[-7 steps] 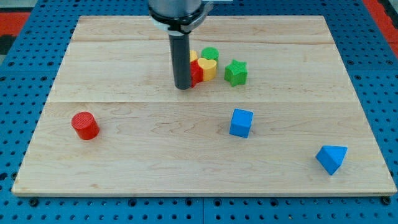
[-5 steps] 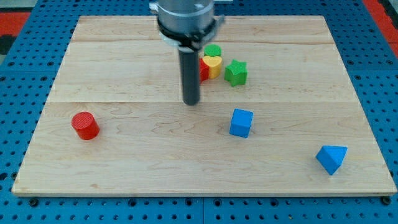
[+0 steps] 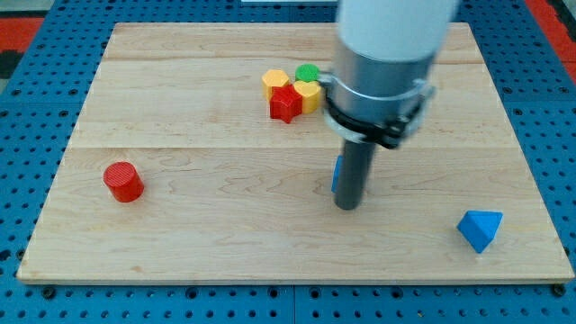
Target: Move the blue cube closer to the group of blocks
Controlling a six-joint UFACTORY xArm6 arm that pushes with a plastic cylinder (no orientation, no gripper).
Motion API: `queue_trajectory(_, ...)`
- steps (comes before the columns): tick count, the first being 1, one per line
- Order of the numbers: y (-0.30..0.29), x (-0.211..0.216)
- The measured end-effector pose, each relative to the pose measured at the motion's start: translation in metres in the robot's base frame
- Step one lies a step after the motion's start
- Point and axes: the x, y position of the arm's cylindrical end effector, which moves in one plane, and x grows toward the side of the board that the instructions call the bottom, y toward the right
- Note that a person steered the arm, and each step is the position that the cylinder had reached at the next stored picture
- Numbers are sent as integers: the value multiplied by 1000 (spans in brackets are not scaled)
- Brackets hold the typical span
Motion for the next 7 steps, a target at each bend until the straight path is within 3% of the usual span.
queue_trajectory(2, -8, -71)
queue_trajectory(5, 156, -61)
queue_trajectory(6, 151, -76)
queue_trajectory(7, 96, -80)
